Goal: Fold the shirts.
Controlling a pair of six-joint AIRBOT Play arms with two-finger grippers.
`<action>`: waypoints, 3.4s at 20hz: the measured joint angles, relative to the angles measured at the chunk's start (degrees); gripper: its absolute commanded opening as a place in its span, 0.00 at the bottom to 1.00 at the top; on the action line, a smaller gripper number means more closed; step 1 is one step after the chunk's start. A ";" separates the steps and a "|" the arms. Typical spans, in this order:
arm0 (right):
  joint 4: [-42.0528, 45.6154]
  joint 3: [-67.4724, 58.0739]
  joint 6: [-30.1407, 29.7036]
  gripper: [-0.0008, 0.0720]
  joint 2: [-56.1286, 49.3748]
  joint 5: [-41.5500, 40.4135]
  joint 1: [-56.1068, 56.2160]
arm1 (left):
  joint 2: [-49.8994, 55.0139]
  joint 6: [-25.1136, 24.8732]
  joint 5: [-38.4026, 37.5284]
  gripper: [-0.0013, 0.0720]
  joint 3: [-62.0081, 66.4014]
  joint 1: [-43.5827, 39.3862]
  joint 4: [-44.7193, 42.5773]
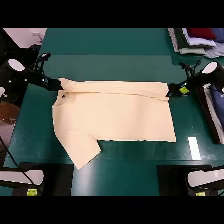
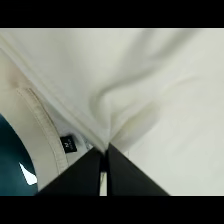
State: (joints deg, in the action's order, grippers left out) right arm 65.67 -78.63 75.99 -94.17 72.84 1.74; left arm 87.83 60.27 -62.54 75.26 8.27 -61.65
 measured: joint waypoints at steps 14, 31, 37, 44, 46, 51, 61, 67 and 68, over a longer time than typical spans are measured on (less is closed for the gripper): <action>-4.37 6.27 0.02 0.61 13.62 8.35 -6.58 | -18.08 17.59 -11.19 0.75 -17.97 6.10 -6.86; -4.66 16.15 -1.92 0.61 24.28 5.25 -8.39 | -39.71 23.30 -10.29 0.75 -53.29 6.73 0.81; -4.63 16.15 -1.99 0.60 24.33 6.19 -8.39 | -39.74 23.47 -6.58 0.09 -55.98 6.71 3.39; -4.15 21.38 -4.85 0.53 25.86 12.07 -14.10 | -39.82 19.98 -6.78 0.05 -55.04 6.69 10.36; -4.00 26.69 -6.19 0.74 27.54 12.85 -18.40 | -39.85 18.69 -7.69 0.05 -53.27 6.69 11.43; -4.22 39.80 -9.33 0.72 29.05 12.68 -27.76 | -39.87 16.50 -8.61 0.05 -49.05 6.69 12.83; -4.31 48.28 -9.31 0.03 28.85 5.35 -21.14 | -39.87 15.78 -8.66 0.05 -47.65 6.69 13.22; -3.37 48.30 -9.07 0.02 33.68 5.57 -18.88 | -40.09 15.02 -12.85 0.05 -45.64 6.69 13.00; -2.34 47.93 -8.74 0.02 35.85 6.69 -19.50 | -40.17 14.95 -14.25 0.05 -44.72 6.69 13.00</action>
State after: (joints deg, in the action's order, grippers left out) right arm 63.33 -30.70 67.24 -58.33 79.53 -17.76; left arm 47.66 75.22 -76.79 30.55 14.96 -48.64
